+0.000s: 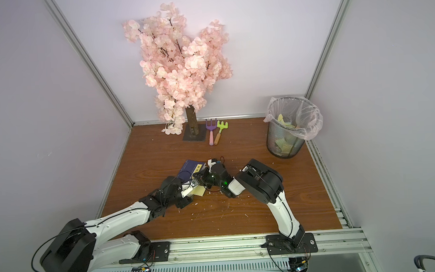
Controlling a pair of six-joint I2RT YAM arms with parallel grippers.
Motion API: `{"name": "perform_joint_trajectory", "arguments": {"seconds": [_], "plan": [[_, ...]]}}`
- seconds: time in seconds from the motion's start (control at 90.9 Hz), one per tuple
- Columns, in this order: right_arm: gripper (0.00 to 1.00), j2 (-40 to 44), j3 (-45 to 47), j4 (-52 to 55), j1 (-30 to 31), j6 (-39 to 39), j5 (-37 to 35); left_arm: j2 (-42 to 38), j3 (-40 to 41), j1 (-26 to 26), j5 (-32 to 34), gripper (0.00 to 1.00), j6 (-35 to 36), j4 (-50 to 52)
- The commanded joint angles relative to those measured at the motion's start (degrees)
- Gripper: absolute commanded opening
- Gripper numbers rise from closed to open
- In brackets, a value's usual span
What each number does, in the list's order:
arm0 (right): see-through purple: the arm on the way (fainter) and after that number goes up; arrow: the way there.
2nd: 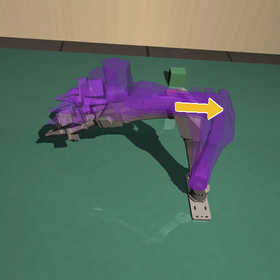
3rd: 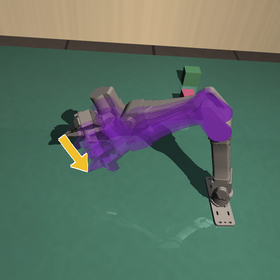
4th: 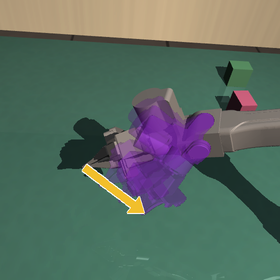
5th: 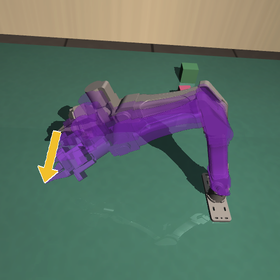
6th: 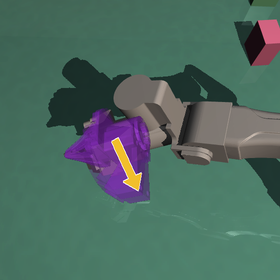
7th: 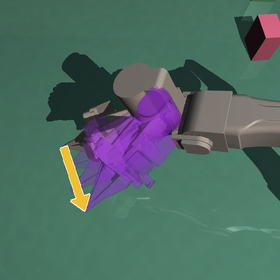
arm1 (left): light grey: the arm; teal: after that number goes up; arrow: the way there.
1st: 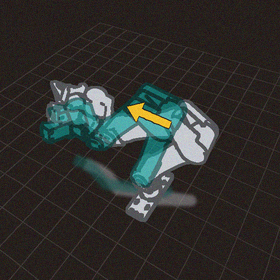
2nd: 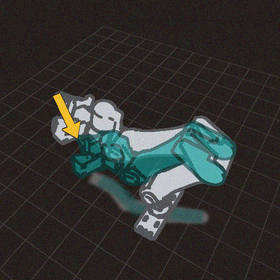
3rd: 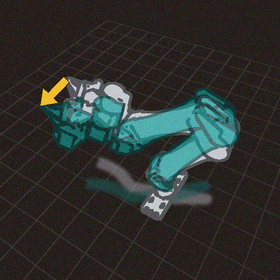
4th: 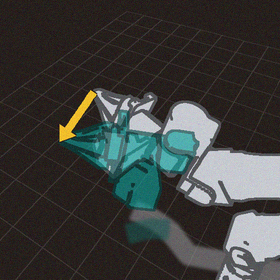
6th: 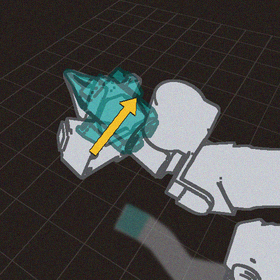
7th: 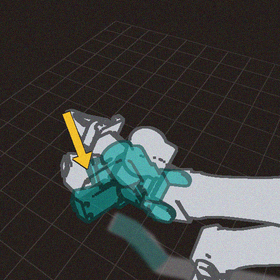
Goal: Peel off the used sticky note
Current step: Turn the page of the book at the center of the board.
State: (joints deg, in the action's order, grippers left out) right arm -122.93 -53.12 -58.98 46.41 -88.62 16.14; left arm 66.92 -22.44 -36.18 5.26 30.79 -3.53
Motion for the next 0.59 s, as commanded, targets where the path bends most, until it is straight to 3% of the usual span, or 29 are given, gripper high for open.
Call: {"name": "perform_joint_trajectory", "arguments": {"seconds": [0.0, 0.176, 0.374, 0.506, 0.583], "plan": [[0.04, 3.25, -0.74, -1.75, -0.27, -0.48, 1.5, -0.92, 0.14, -0.65, 1.54, 0.73, 0.15, -0.98], [0.06, 3.4, -0.52, -0.96, -0.24, 0.11, 1.53, -3.51, -0.71, -0.71, -0.56, 0.47, -0.22, 1.43], [0.16, 4.13, -0.03, 0.4, -0.37, 1.26, 1.13, -3.59, -2.41, -0.69, -1.91, 0.17, -2.35, 3.97], [0.2, 4.99, 0.55, 1.05, -0.68, 2.06, 0.89, -3.64, -3.4, -0.66, -2.48, 0.03, -3.73, 4.98], [0.23, 5.35, 1.22, 1.14, -0.88, 2.38, 0.72, -3.63, -4.13, -0.72, -3.17, 0.02, -4.46, 5.99]]}}
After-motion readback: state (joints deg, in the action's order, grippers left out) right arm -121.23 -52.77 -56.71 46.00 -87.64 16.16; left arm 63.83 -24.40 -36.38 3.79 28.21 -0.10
